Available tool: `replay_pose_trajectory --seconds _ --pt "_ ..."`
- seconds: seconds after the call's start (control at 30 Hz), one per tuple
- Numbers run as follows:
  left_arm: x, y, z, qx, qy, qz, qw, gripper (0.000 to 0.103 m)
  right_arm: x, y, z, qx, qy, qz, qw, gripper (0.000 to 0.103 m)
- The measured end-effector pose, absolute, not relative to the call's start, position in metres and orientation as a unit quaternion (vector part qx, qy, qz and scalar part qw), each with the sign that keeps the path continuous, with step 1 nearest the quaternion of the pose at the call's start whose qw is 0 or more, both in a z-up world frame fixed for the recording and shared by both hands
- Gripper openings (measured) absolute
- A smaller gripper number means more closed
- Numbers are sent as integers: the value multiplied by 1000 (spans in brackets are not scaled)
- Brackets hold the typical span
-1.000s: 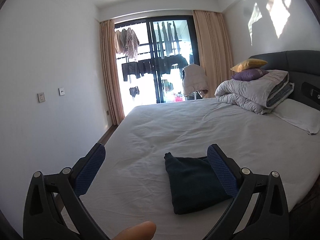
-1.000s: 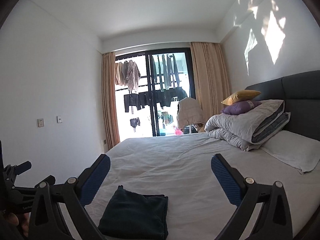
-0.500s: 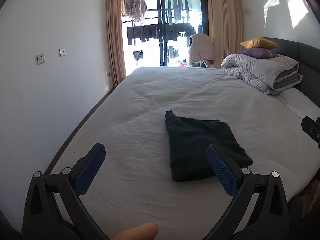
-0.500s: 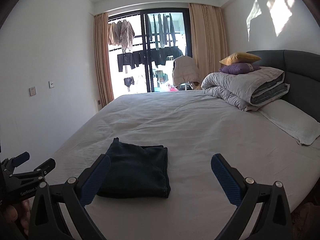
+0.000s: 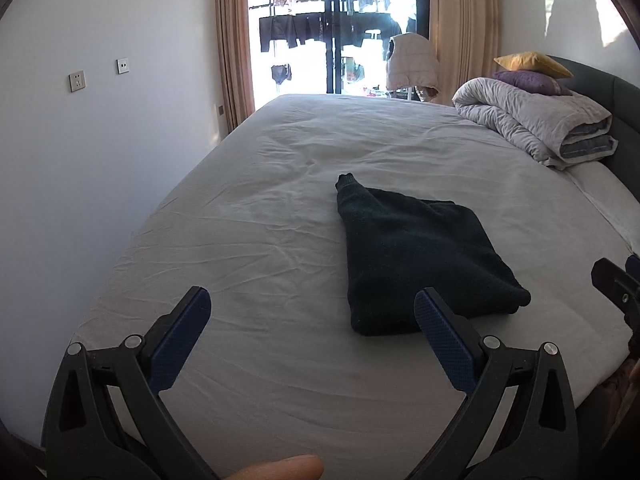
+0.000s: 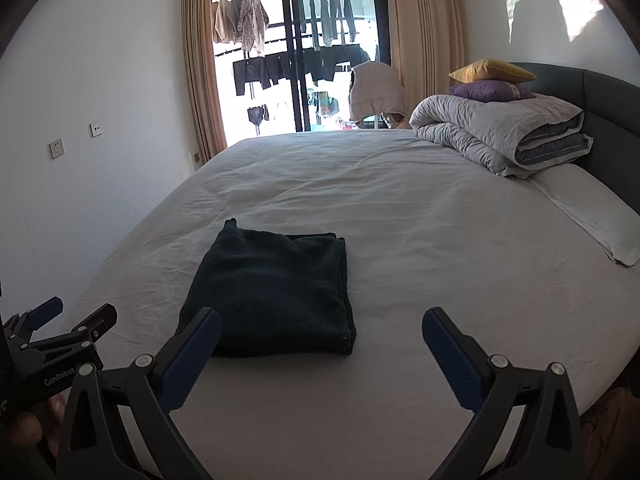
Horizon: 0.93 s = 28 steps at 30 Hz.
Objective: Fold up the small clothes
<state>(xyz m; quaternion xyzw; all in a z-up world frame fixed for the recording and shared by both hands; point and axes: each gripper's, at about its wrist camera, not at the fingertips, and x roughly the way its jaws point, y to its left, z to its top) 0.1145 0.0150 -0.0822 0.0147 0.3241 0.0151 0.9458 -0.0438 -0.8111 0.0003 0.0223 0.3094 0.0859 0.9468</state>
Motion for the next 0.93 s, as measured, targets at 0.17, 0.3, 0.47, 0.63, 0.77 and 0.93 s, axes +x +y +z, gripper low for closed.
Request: replay_pose_trajectory --seconds 0.17,0.3,0.47,0.63,0.77,0.93 --pt "126 13 -90 13 331 15 943 103 -40 -808 -10 21 326 92 941 103" --pt "127 10 -93 15 336 14 942 103 -39 -808 -12 23 330 94 939 103" --pt "127 7 -95 16 340 12 940 103 -36 -811 -14 25 337 94 936 103" --pt "129 7 -97 13 343 14 939 103 -35 -811 -14 25 338 96 936 103" --pt "126 8 -96 7 343 12 939 103 -35 -812 -16 29 342 97 934 103" --pt "122 7 -94 10 331 19 943 103 -35 -814 -18 33 346 97 933 103"
